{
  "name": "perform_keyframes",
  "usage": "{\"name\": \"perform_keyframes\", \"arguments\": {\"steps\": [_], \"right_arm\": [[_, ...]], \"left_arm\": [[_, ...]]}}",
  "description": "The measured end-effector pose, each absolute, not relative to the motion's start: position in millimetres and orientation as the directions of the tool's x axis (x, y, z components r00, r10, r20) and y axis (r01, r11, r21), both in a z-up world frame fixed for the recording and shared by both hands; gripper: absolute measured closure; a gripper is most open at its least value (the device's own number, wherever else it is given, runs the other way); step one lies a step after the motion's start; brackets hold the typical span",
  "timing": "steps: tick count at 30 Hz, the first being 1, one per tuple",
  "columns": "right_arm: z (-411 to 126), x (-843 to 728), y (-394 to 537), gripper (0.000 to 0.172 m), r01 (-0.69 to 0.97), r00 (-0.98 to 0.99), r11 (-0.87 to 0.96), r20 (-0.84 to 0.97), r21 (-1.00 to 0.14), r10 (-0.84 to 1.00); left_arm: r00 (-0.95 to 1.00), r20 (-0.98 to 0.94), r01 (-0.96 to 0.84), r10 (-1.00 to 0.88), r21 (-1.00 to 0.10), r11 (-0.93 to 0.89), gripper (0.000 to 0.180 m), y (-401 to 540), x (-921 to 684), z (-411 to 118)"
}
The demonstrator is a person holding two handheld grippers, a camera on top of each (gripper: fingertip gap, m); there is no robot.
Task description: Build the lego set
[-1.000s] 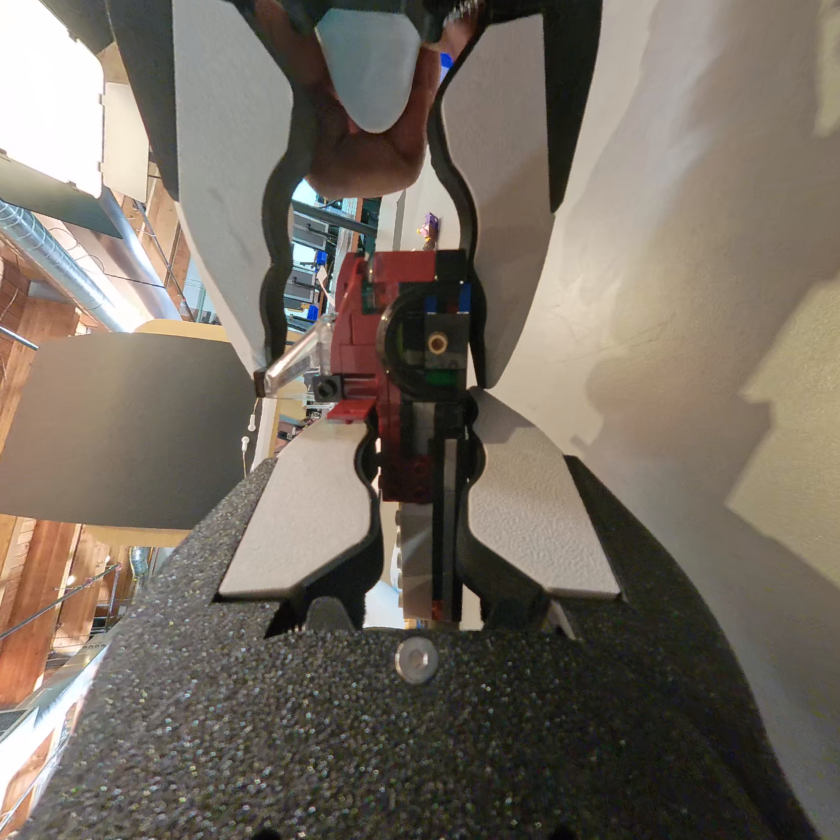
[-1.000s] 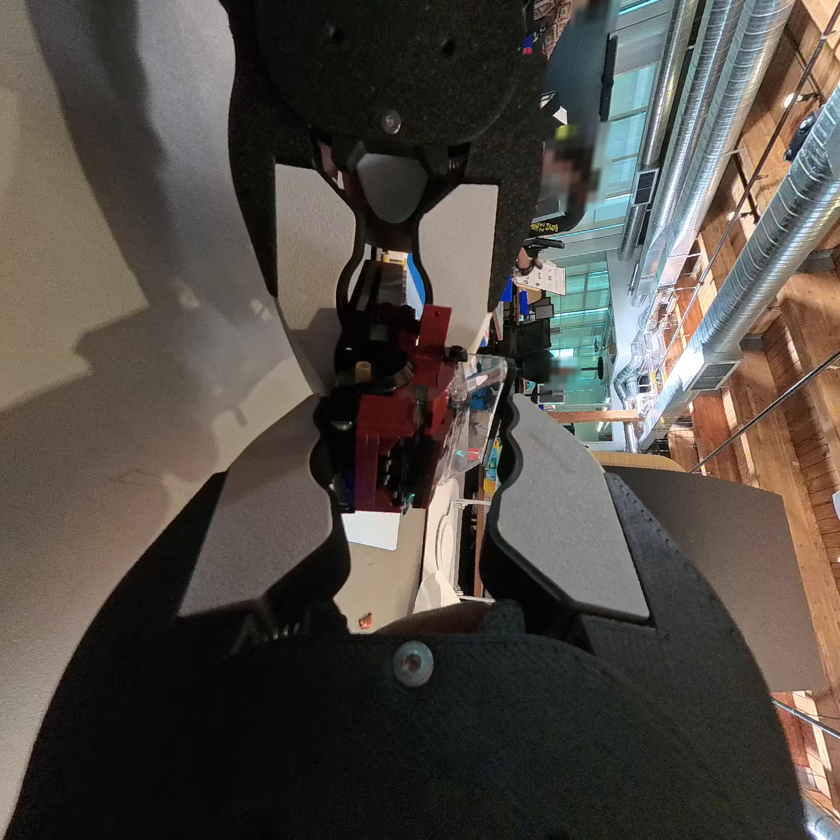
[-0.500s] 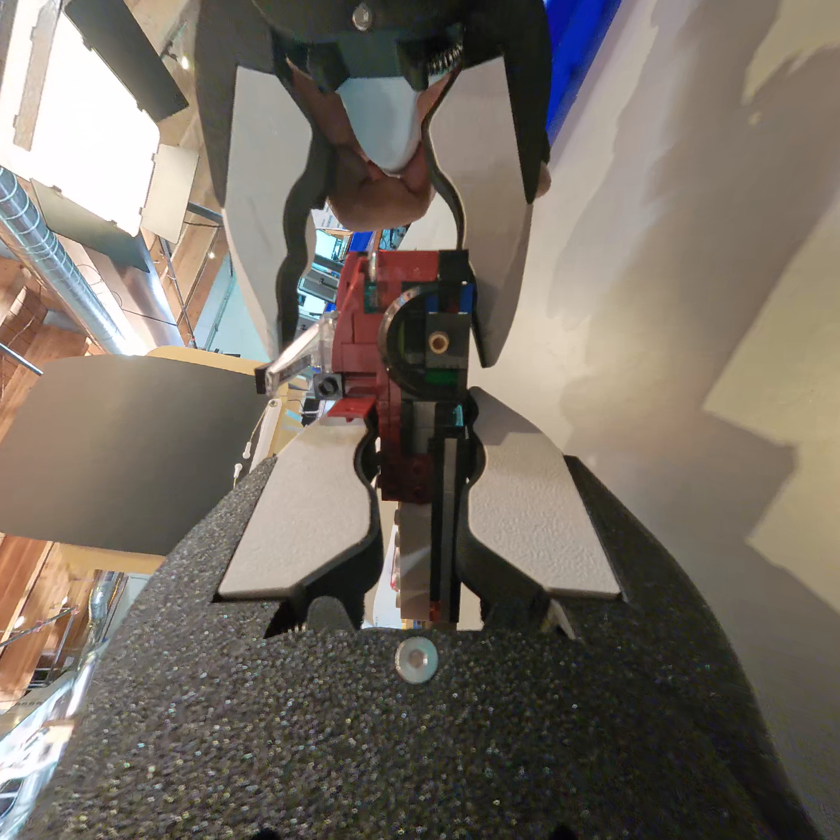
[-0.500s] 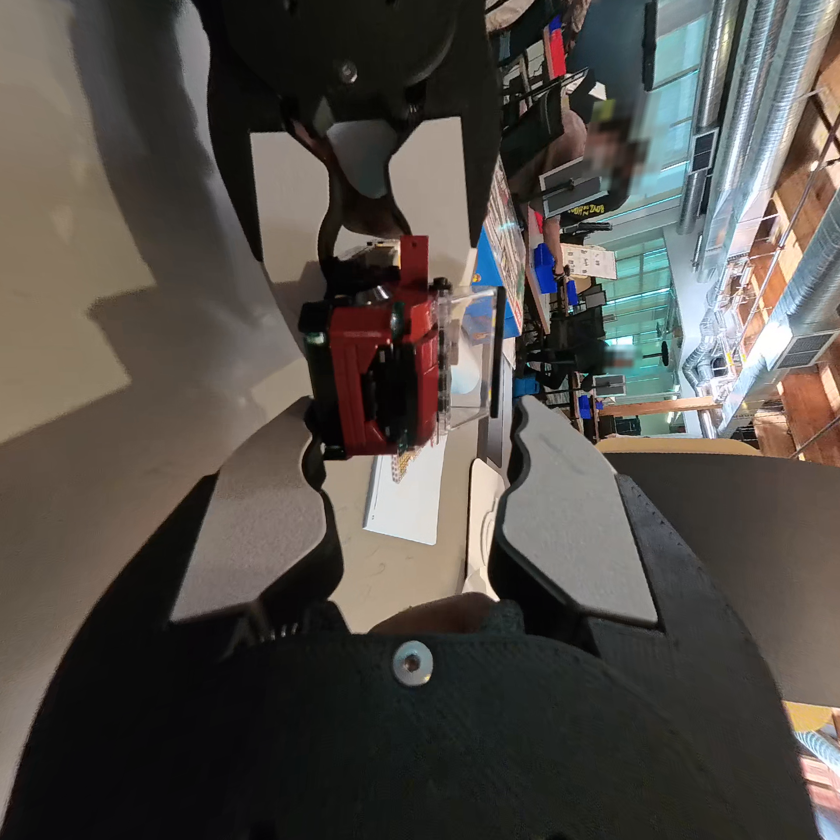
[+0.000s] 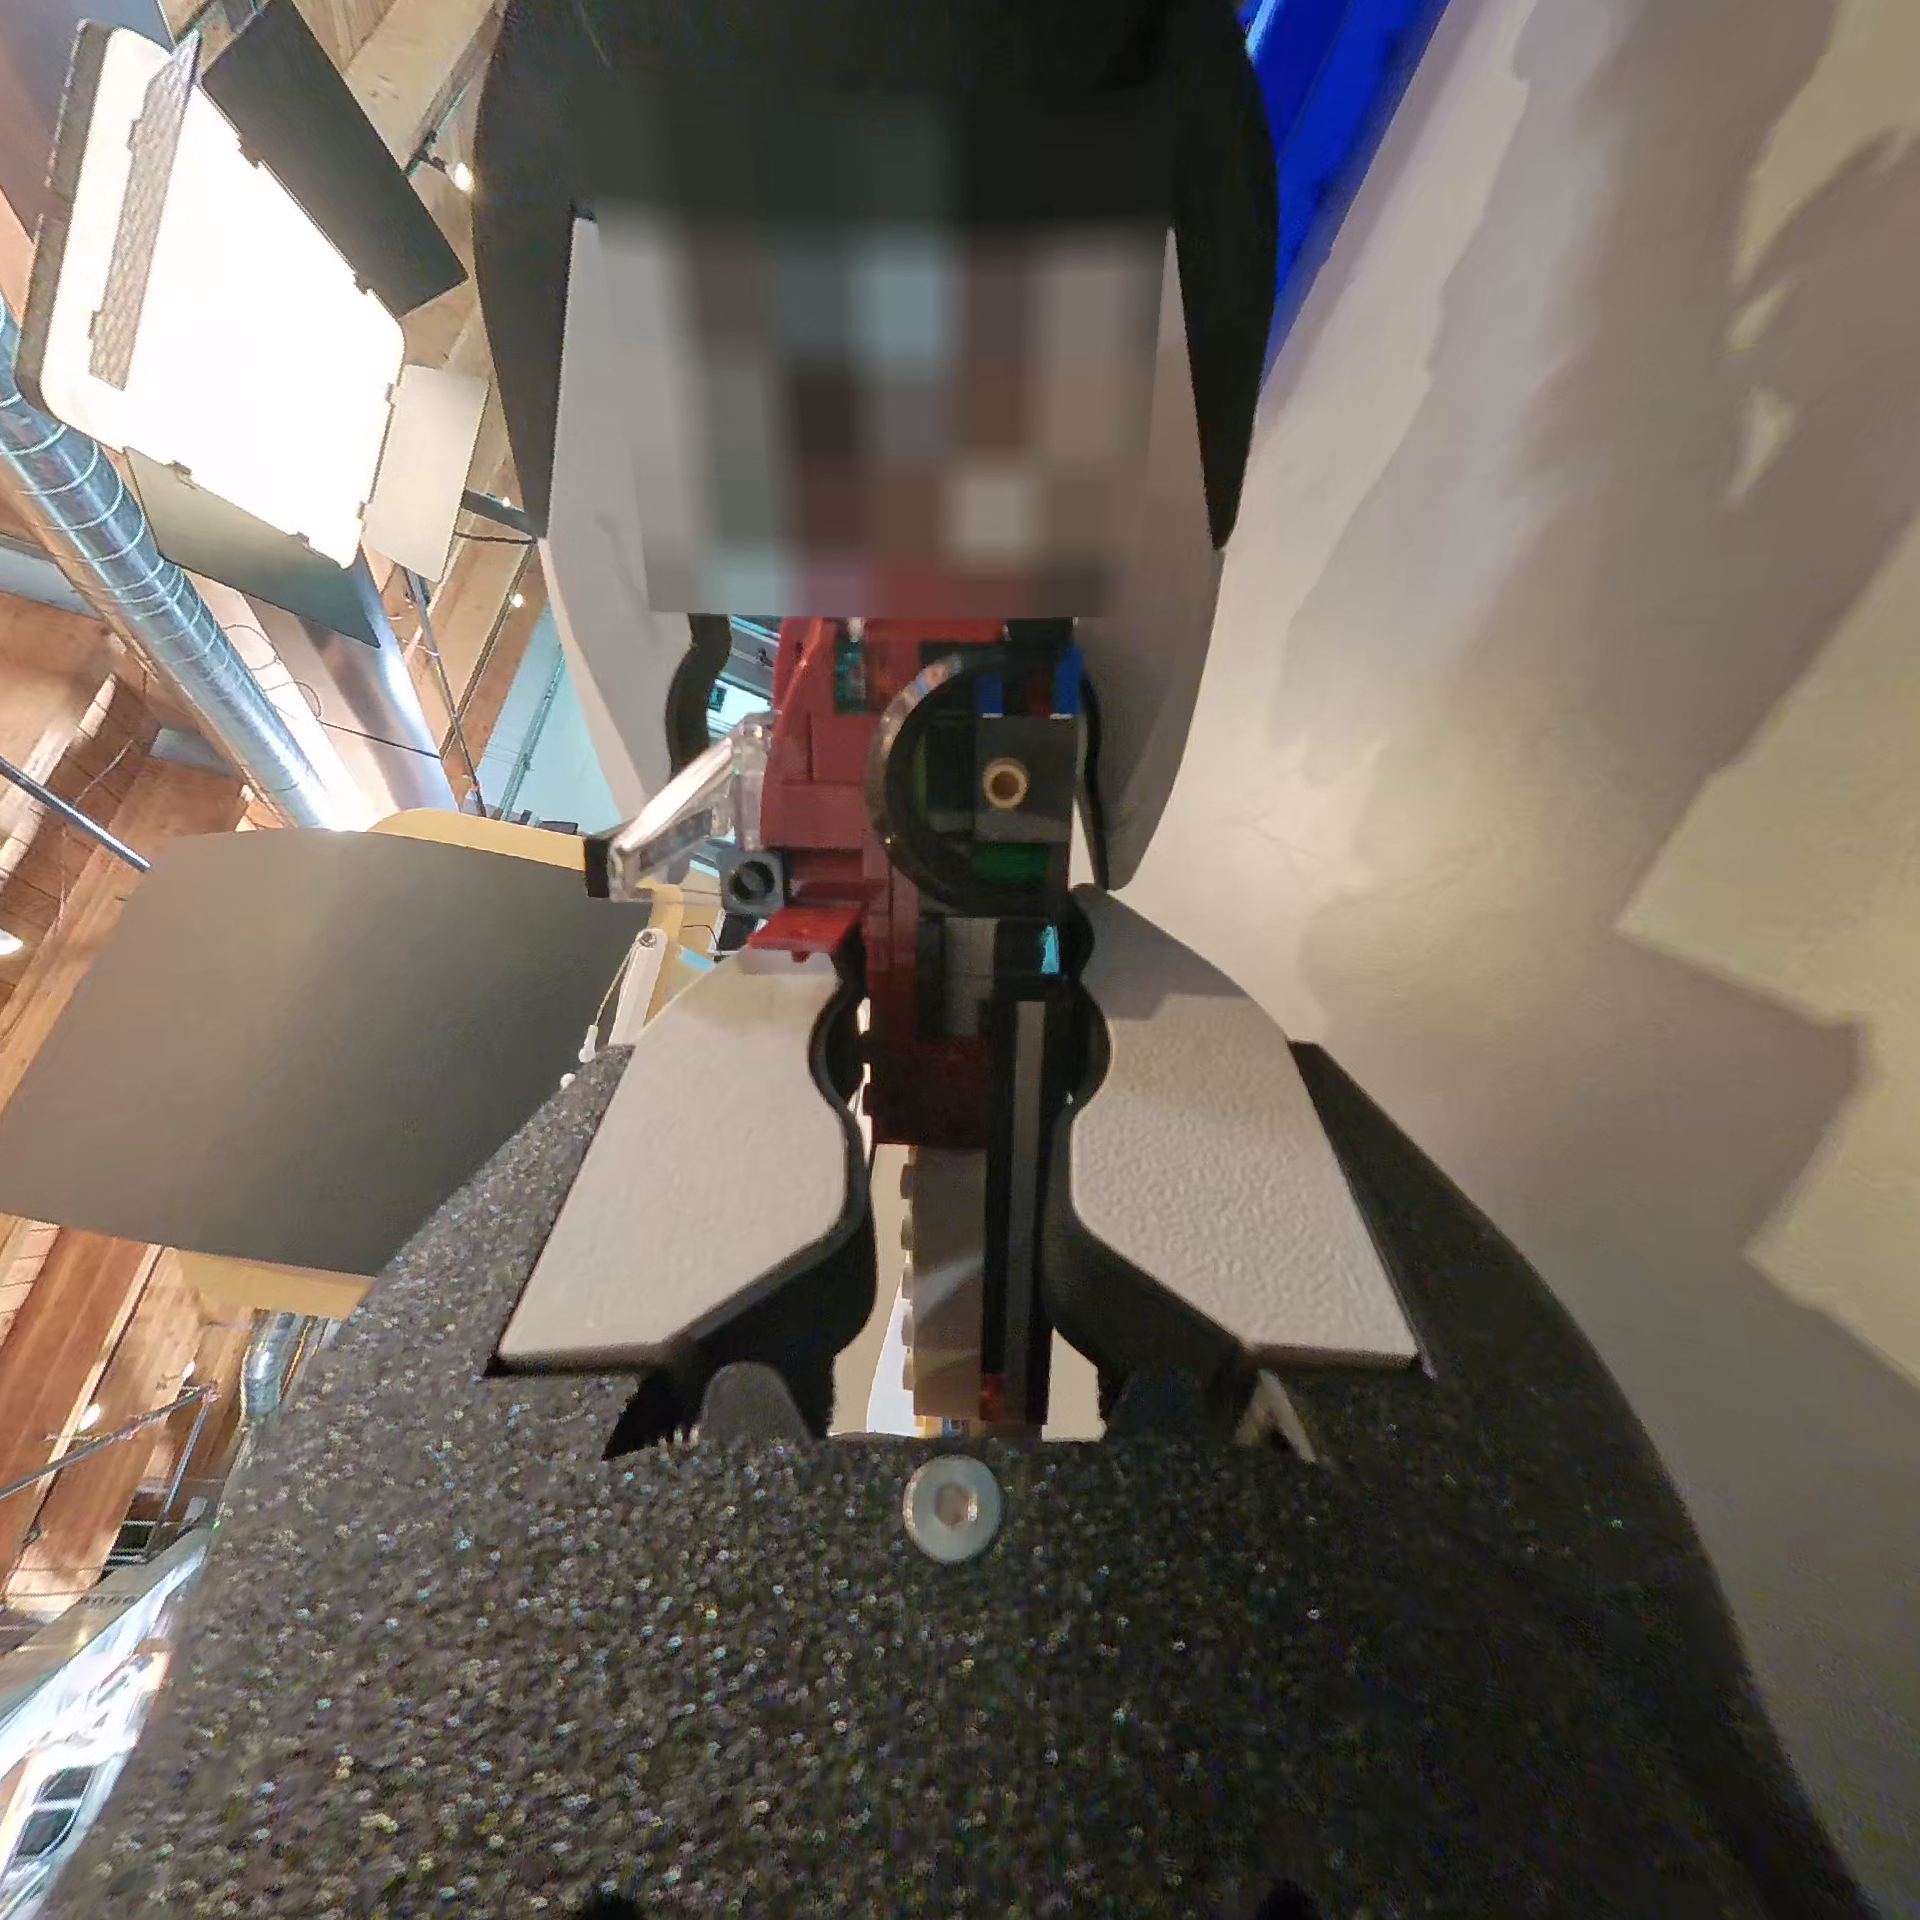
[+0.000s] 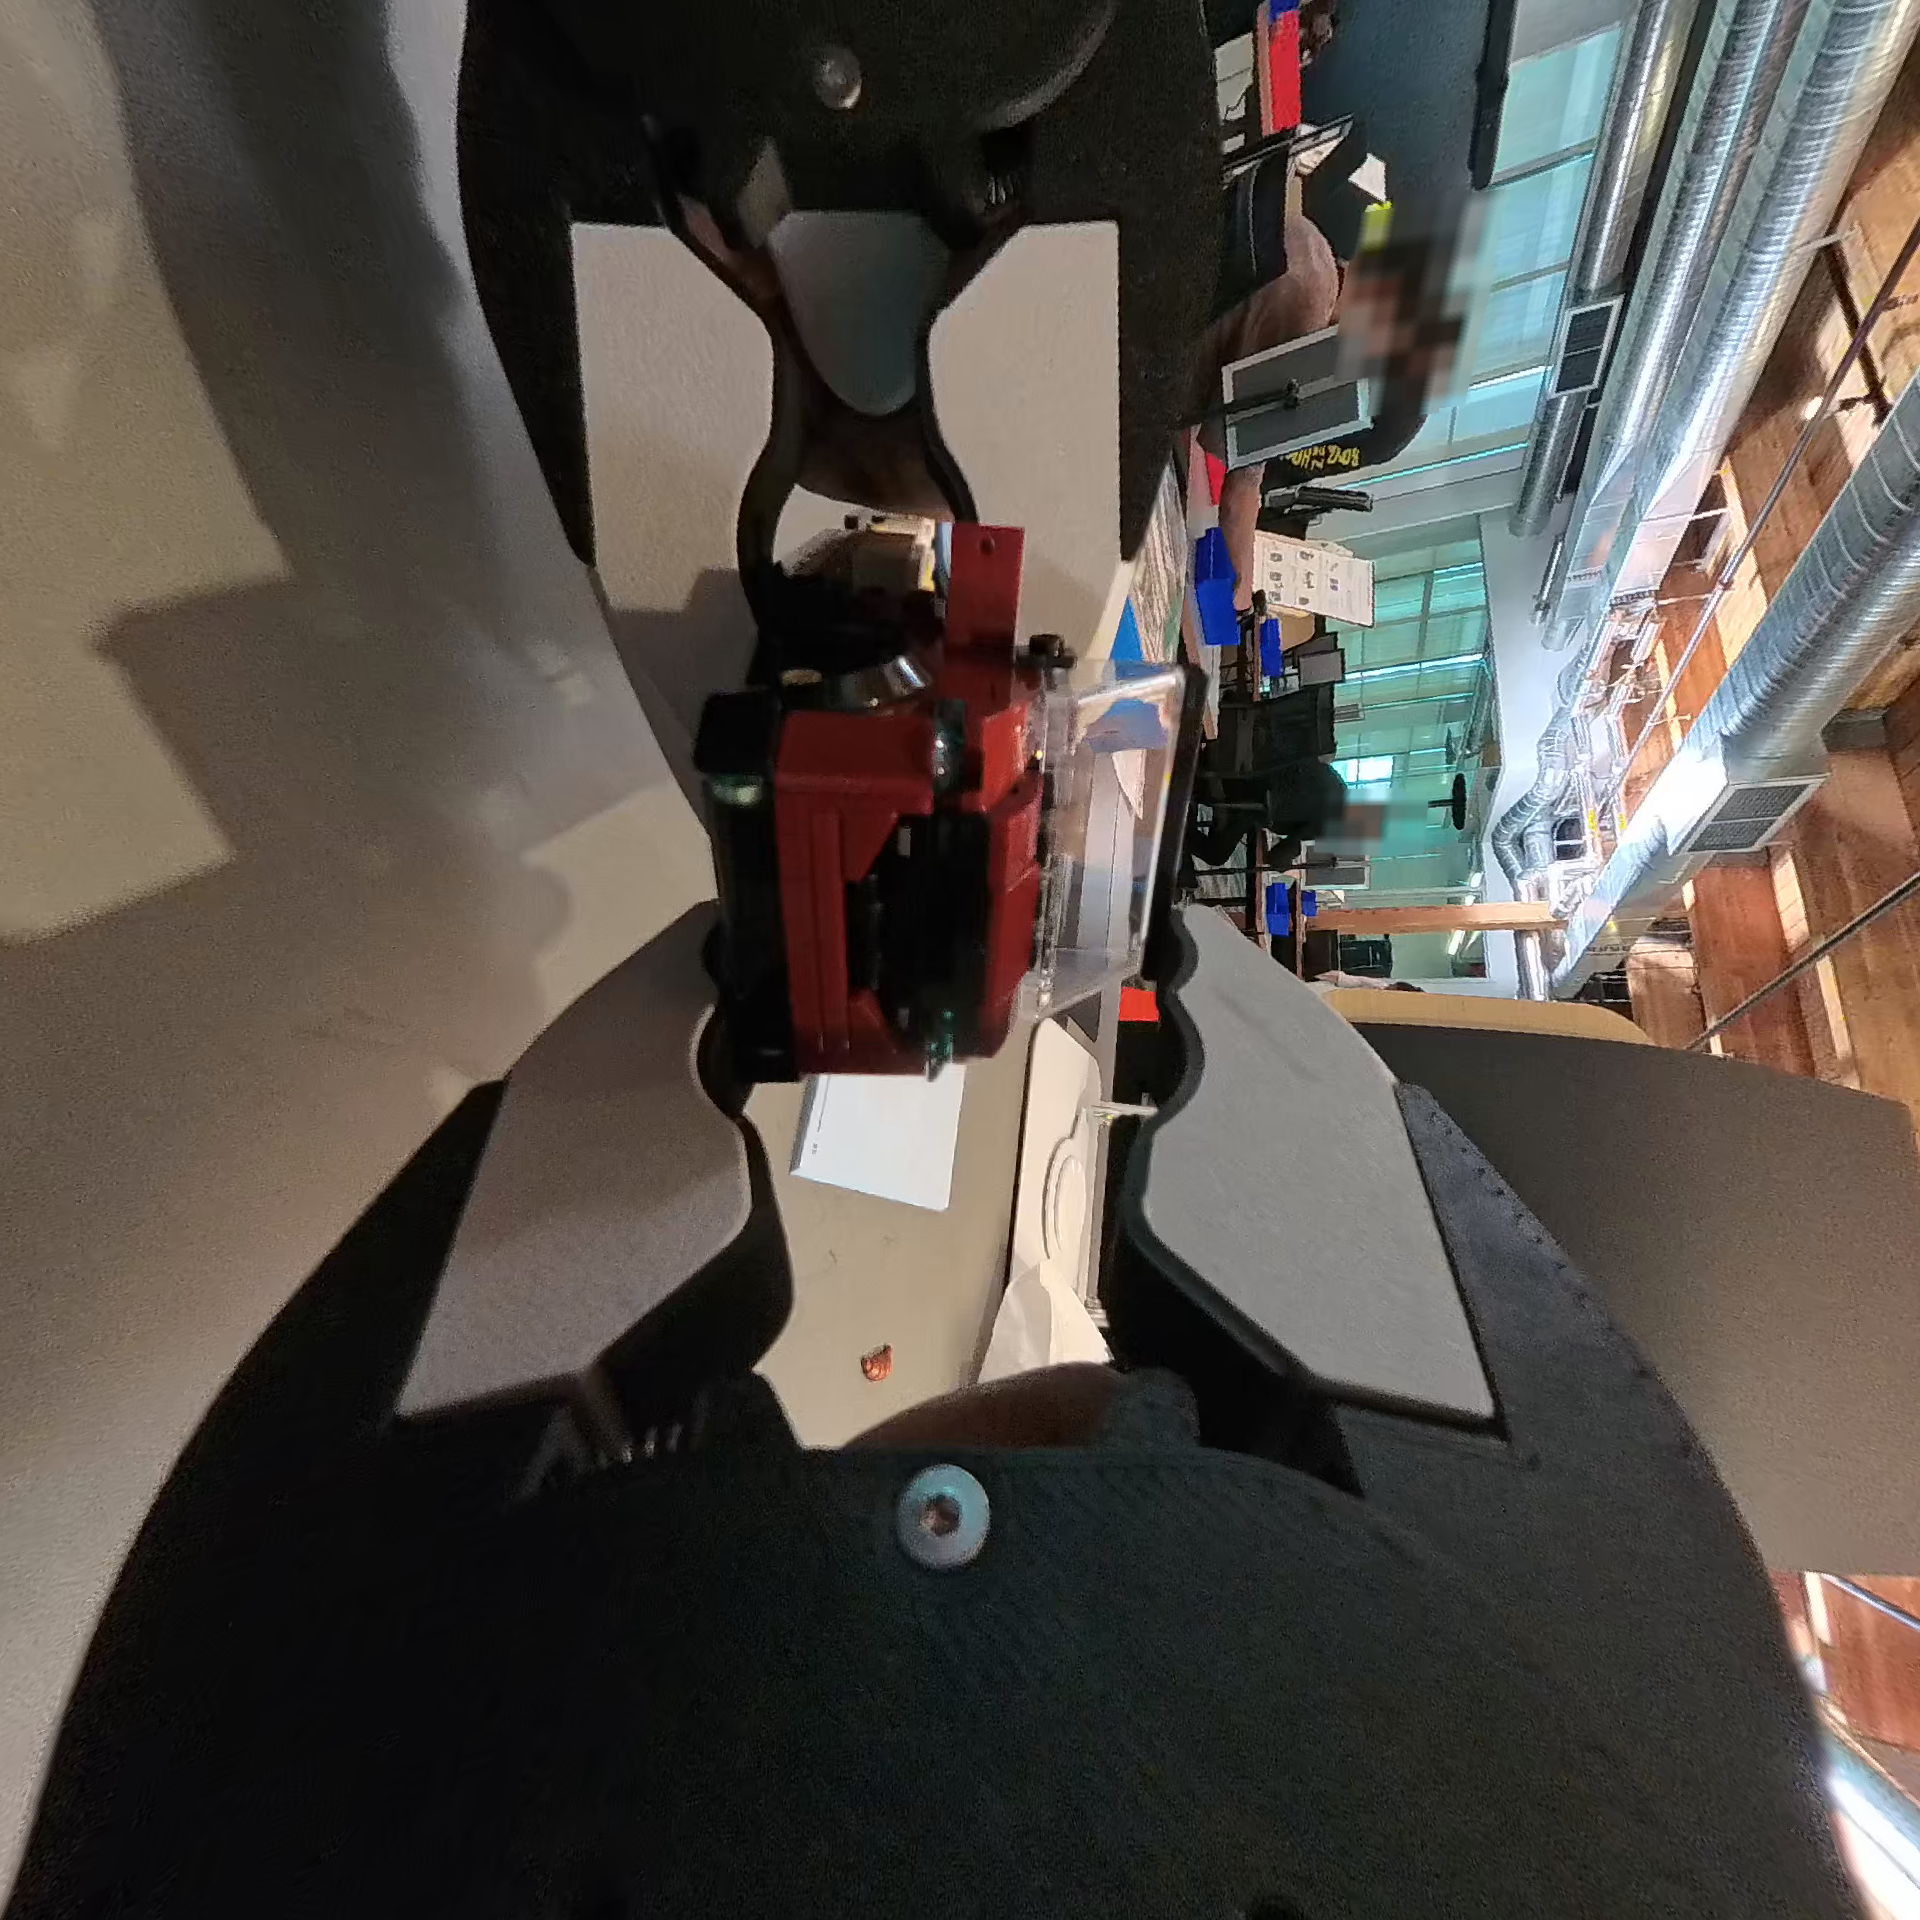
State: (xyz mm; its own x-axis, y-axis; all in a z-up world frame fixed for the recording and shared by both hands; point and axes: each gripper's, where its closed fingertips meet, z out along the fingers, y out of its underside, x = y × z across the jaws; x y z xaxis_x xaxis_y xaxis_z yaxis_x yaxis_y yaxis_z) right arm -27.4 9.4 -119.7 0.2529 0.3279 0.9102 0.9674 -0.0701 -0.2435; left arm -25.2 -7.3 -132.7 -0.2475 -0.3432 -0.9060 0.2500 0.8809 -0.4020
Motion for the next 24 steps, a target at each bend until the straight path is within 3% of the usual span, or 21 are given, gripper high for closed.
{"name": "perform_keyframes", "arguments": {"steps": [24], "right_arm": [[-119.4,-24.5,11.4,0.097,0.976,0.216,-0.093,0.926,-0.196,0.309]], "left_arm": [[-0.243,-0.915,0.238,-0.323,-0.379,0.894,0.146,-5.6,-22.7,-131.9]]}}
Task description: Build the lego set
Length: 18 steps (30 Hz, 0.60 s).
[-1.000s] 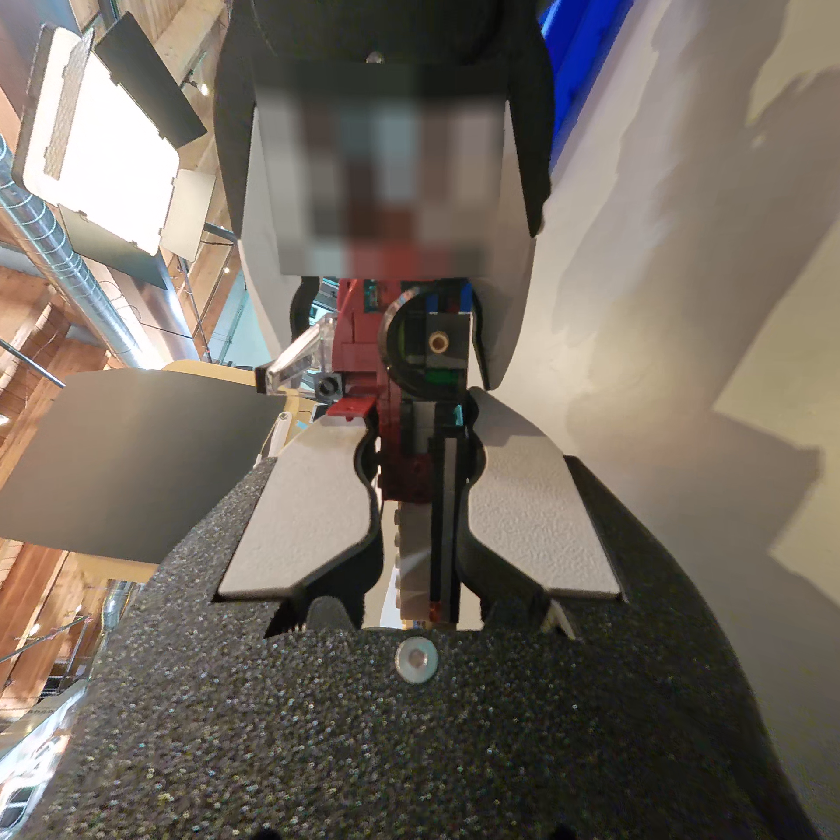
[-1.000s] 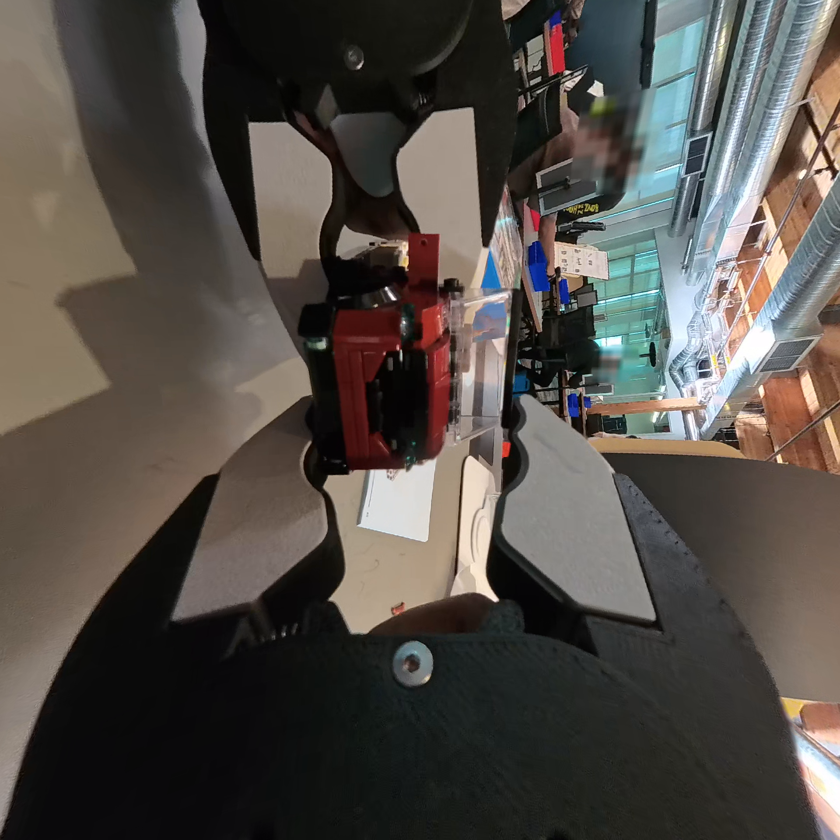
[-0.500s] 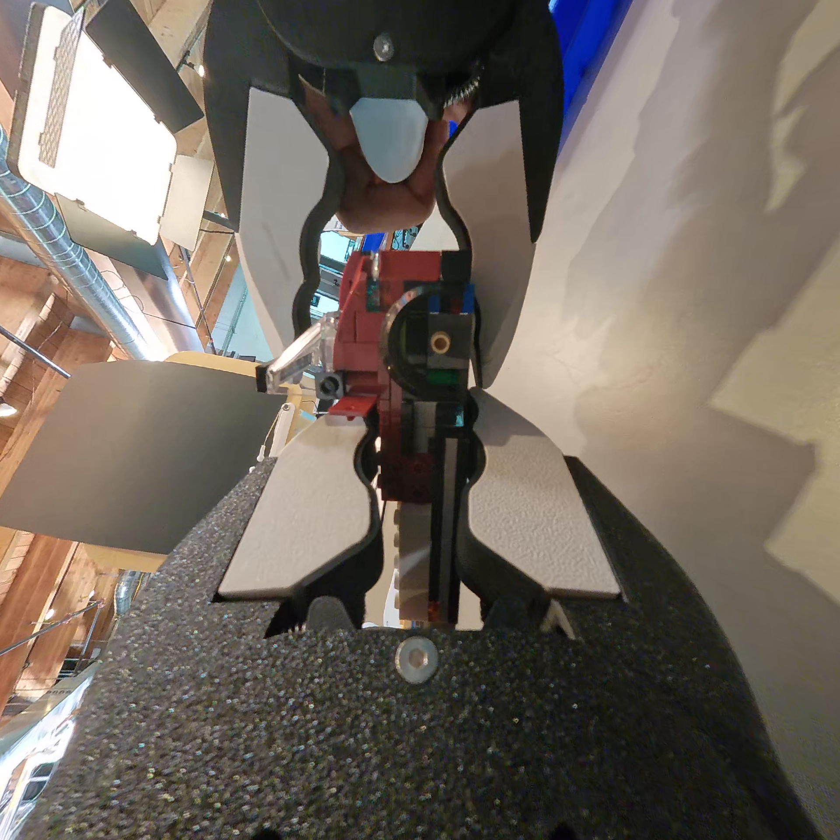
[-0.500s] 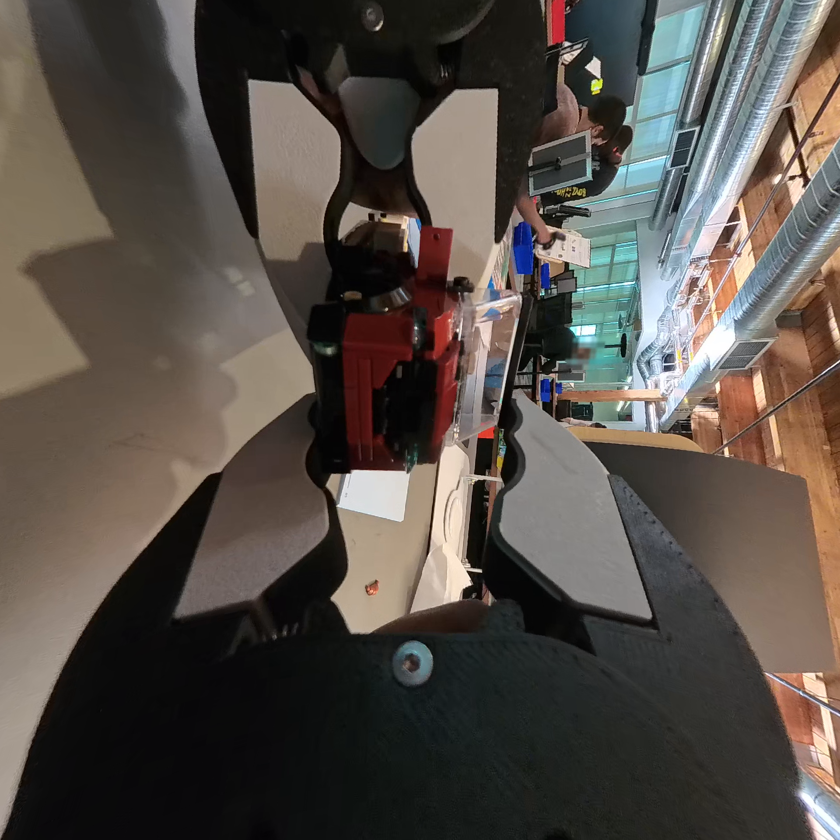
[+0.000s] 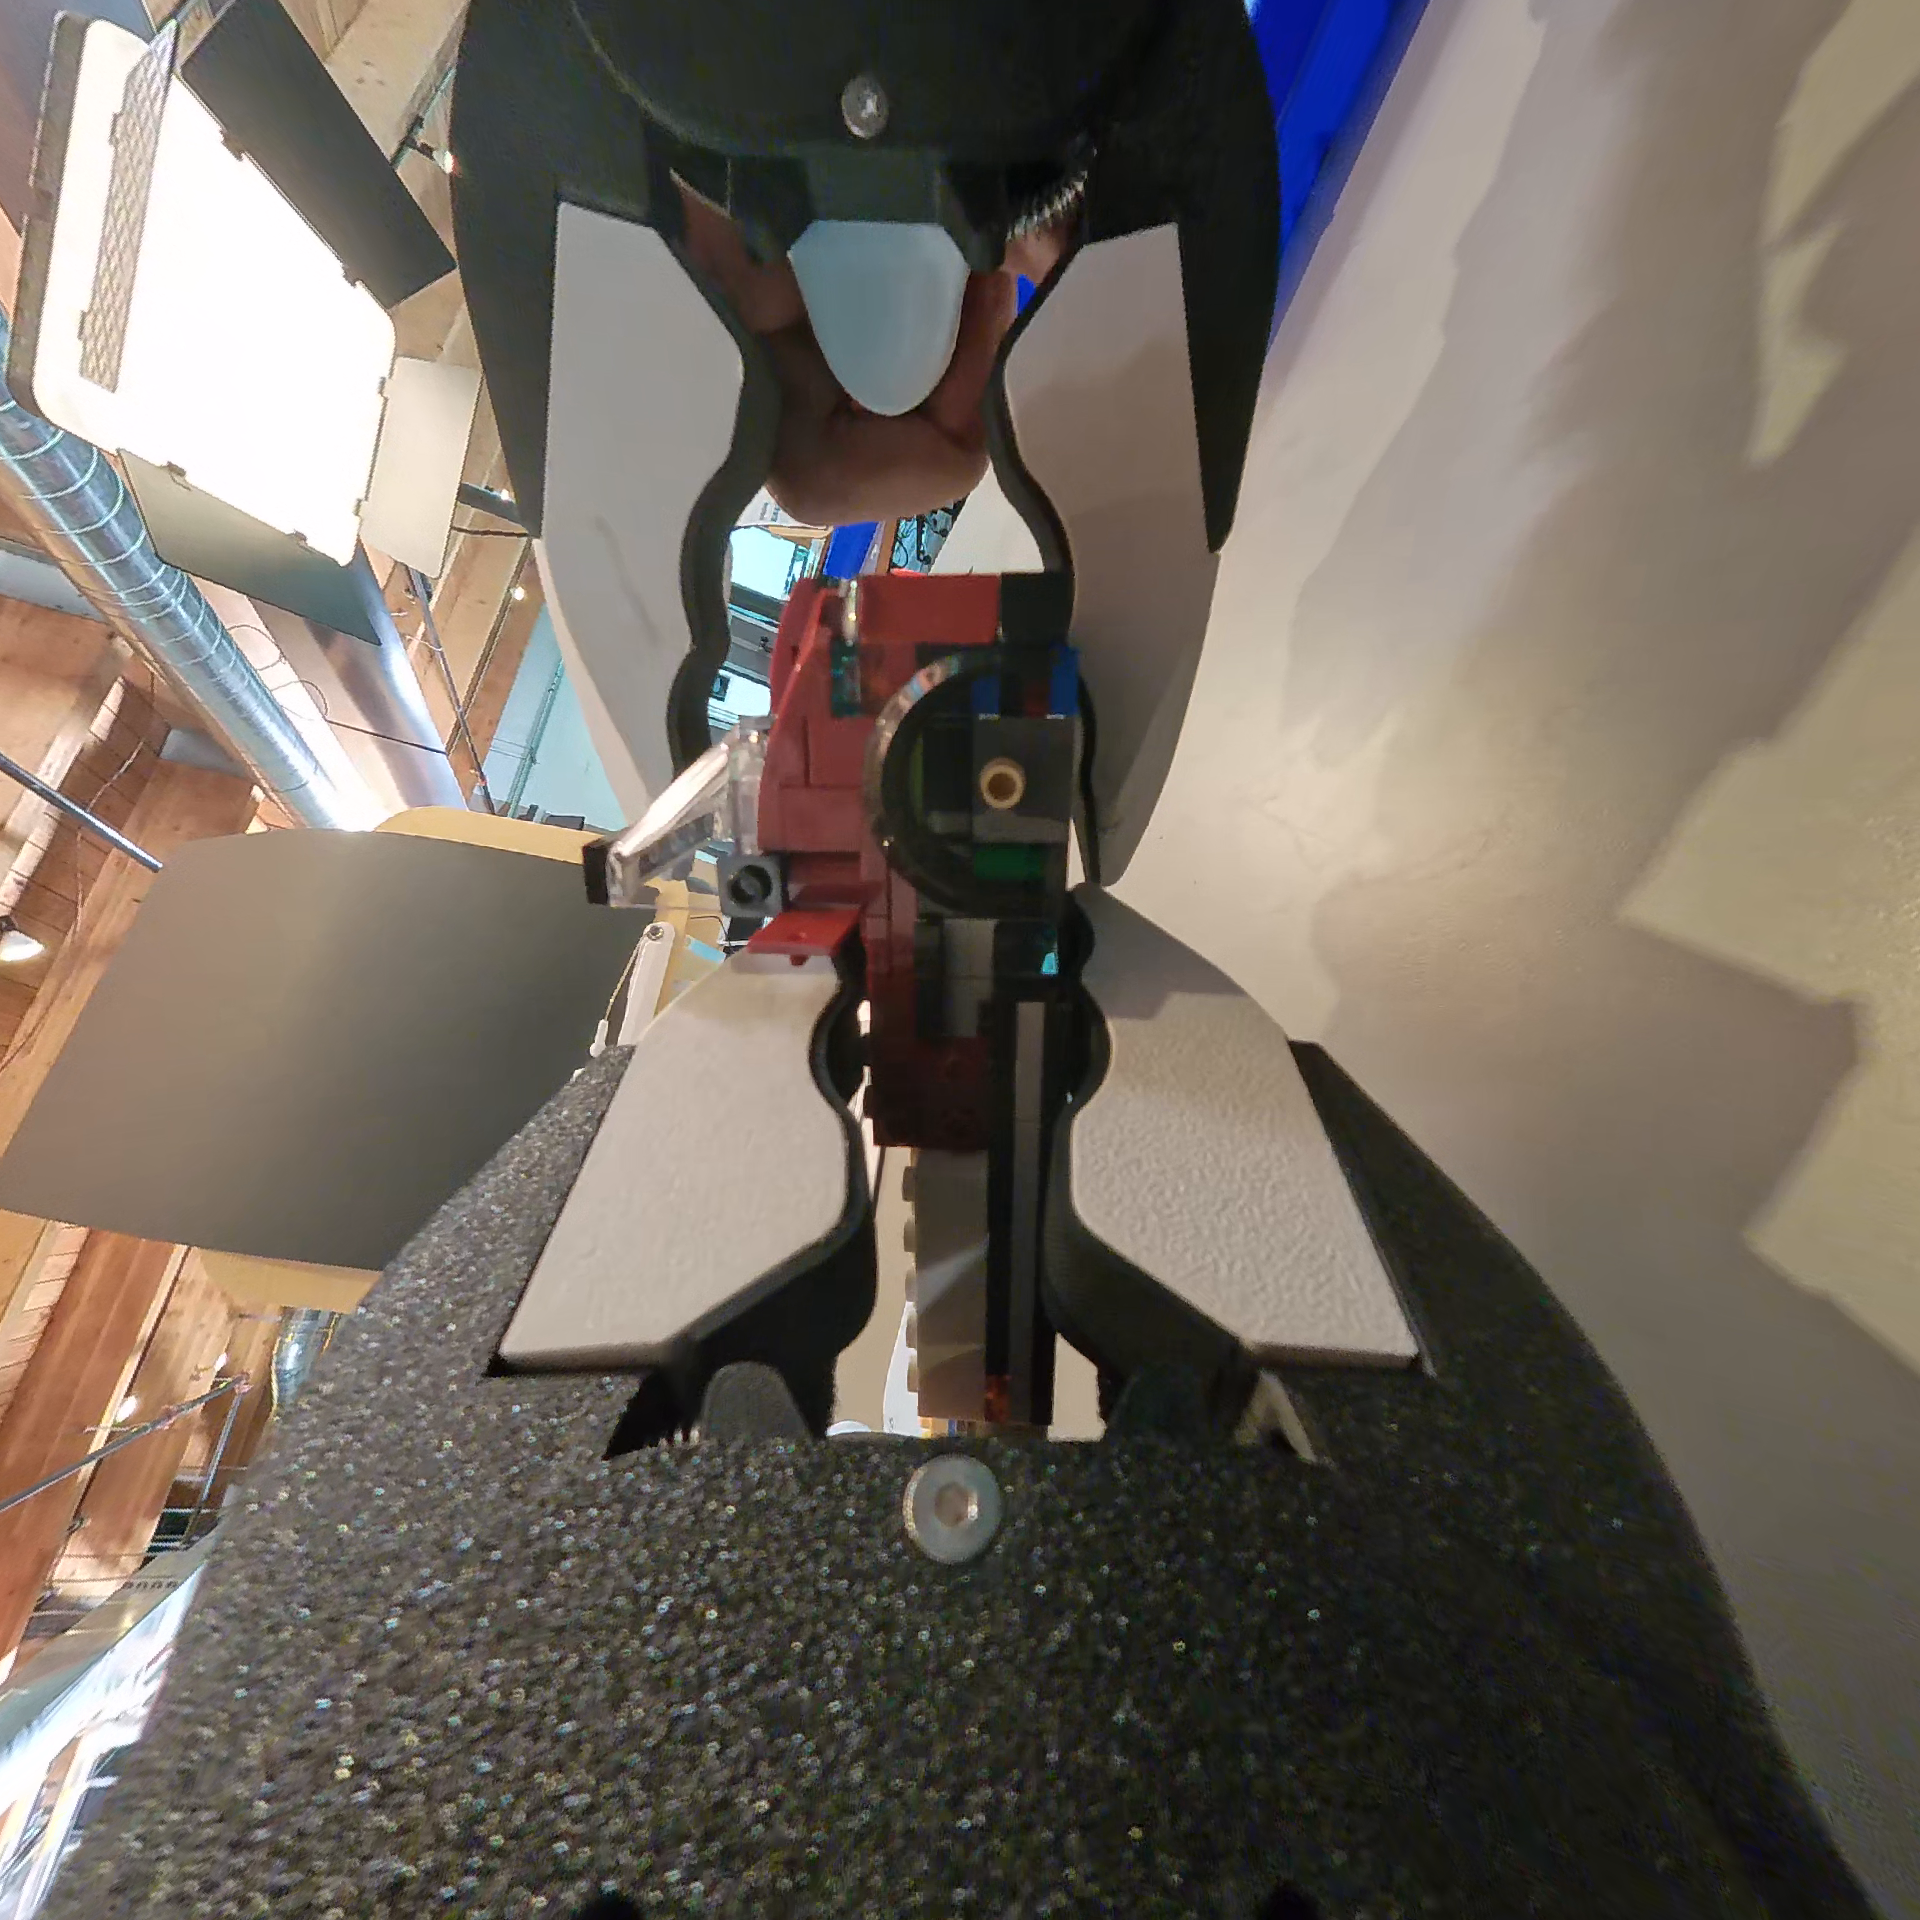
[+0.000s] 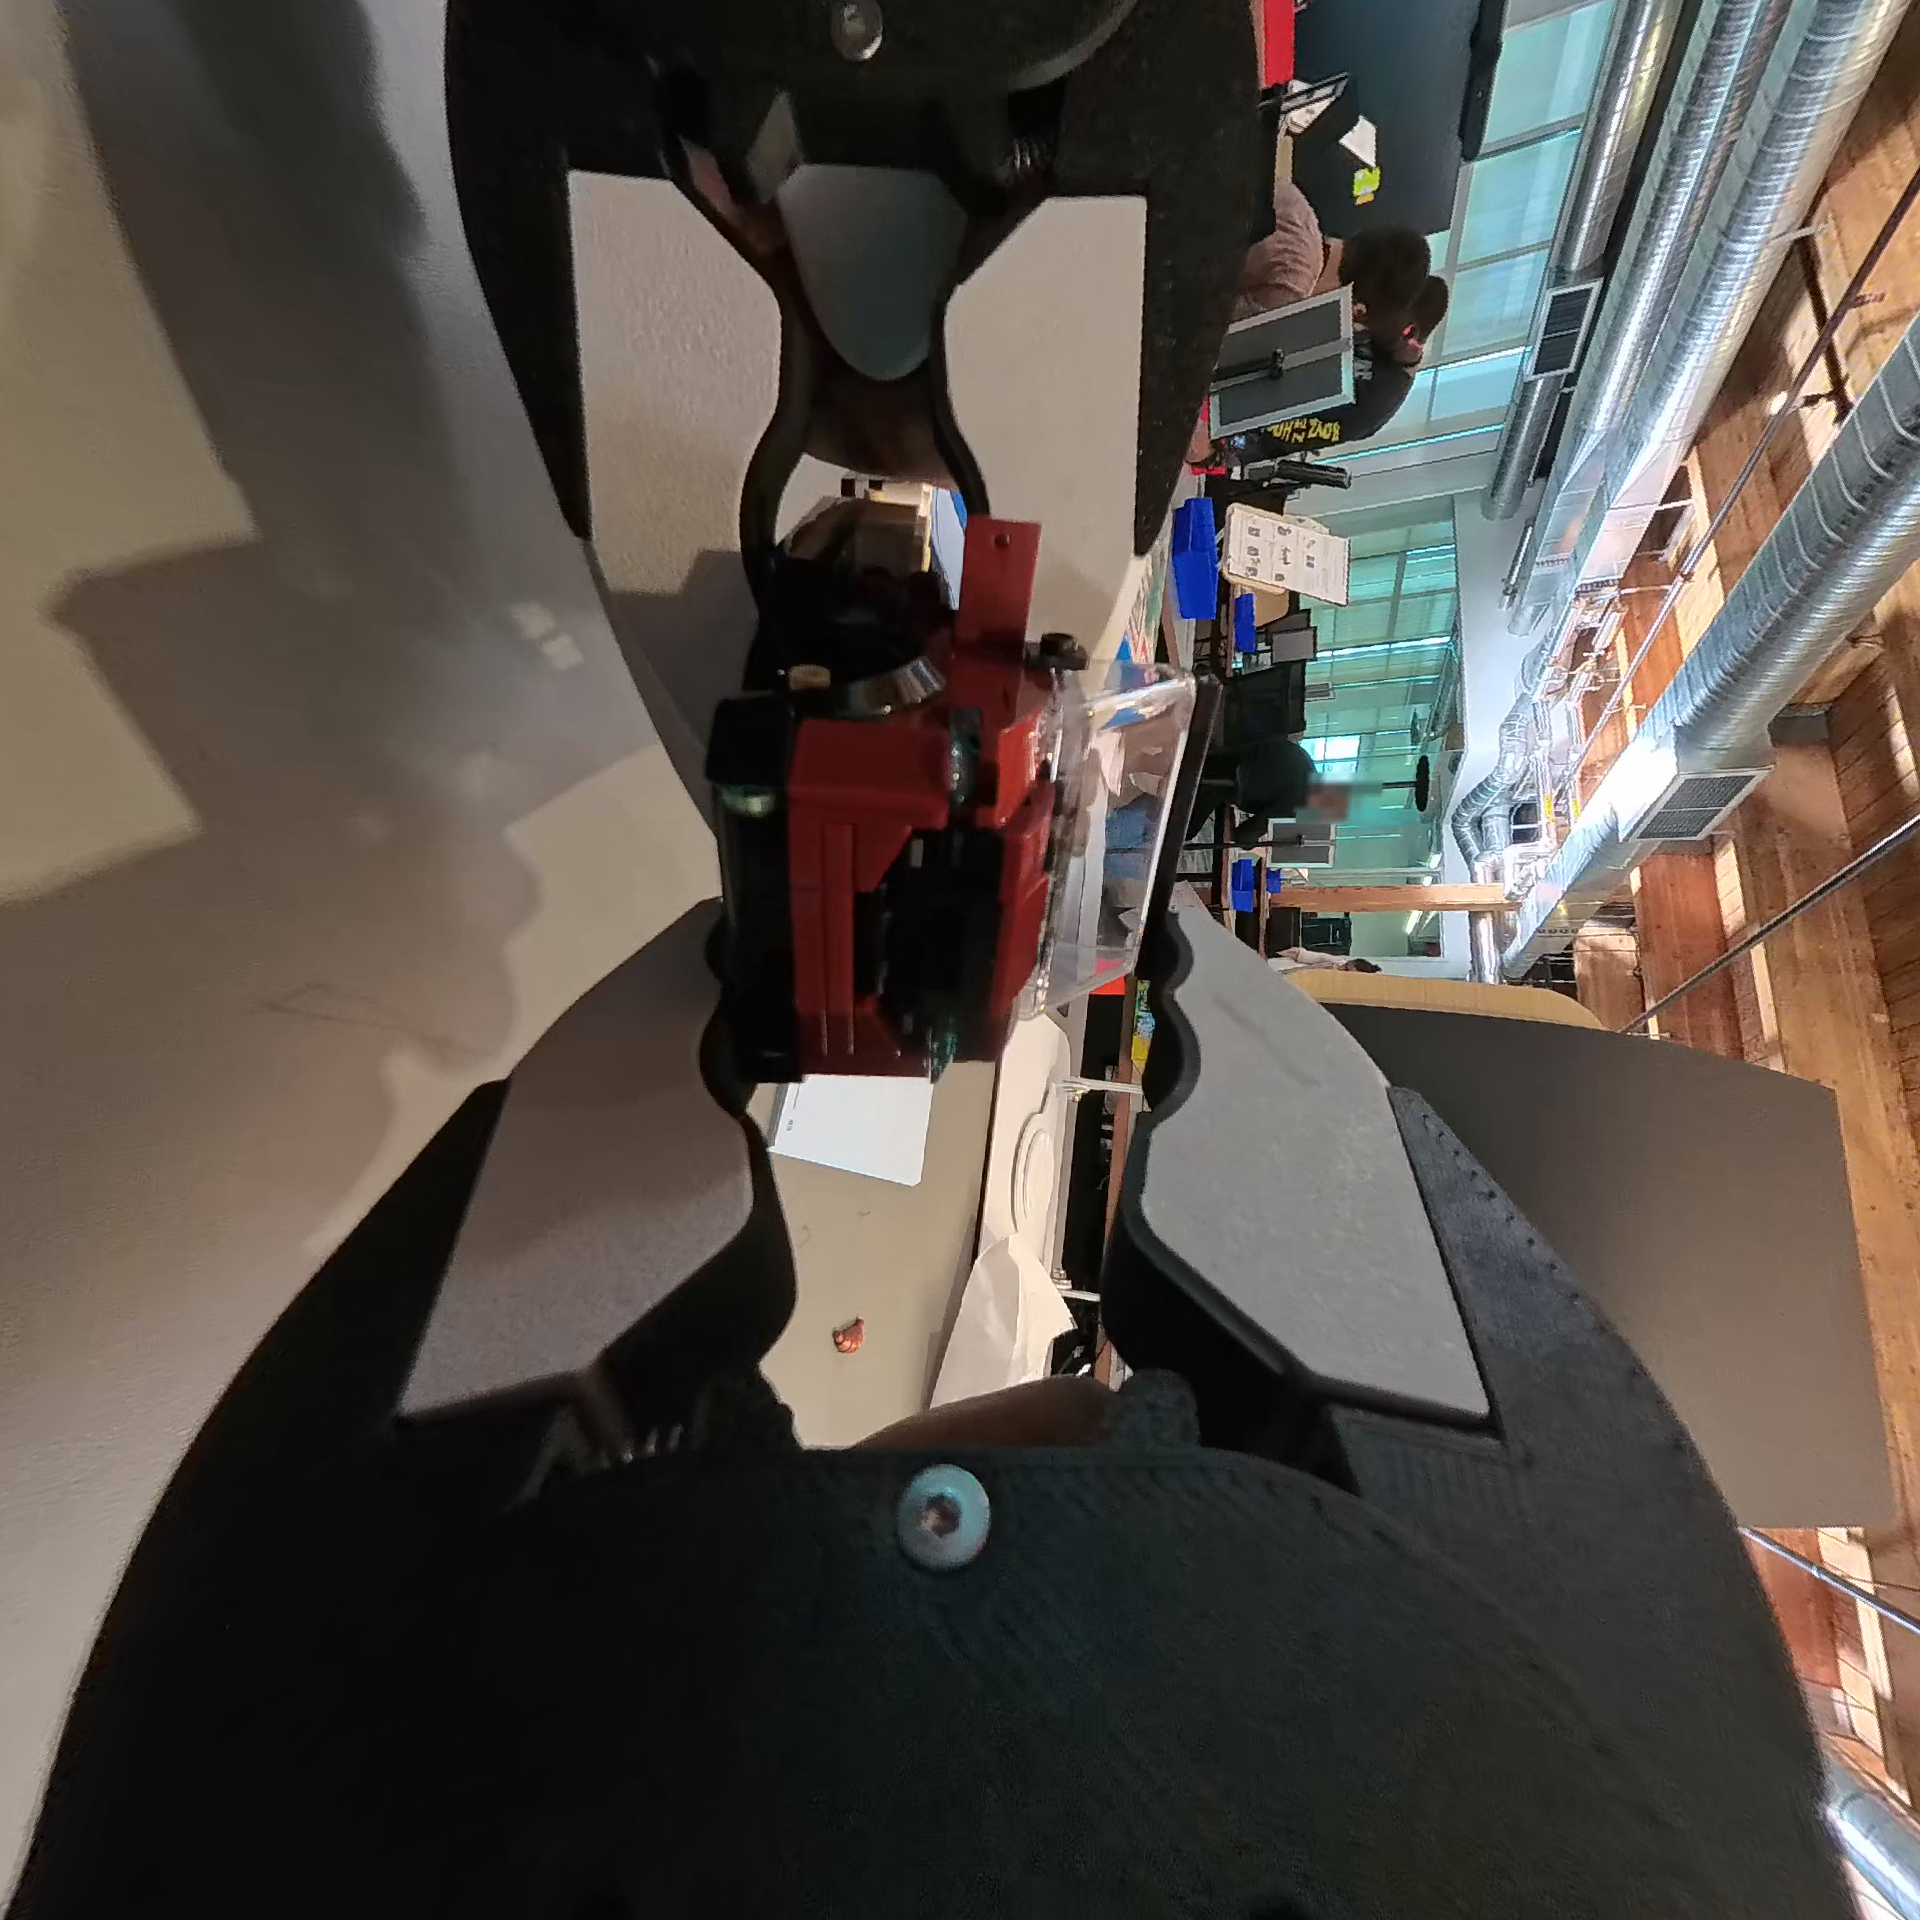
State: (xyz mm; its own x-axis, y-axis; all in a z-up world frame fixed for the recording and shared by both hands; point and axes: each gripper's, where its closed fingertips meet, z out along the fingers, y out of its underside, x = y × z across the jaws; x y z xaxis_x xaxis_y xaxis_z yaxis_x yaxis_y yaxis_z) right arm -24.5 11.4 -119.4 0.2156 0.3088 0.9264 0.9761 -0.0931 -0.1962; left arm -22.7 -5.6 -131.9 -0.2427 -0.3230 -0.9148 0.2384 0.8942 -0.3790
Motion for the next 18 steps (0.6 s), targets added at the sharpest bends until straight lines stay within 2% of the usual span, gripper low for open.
{"name": "perform_keyframes", "arguments": {"steps": [11,18], "right_arm": [[-112.6,-25.5,12.2,0.091,0.971,0.240,-0.076,0.934,-0.228,0.264],[-116.8,-24.8,9.8,0.094,0.975,0.221,-0.078,0.933,-0.207,0.283]], "left_arm": [[-0.176,-0.950,0.237,-0.257,-0.295,0.926,0.146,-3.7,-23.8,-124.3],[-0.198,-0.955,0.225,-0.223,-0.266,0.937,0.146,-5.5,-23.1,-127.0]]}}
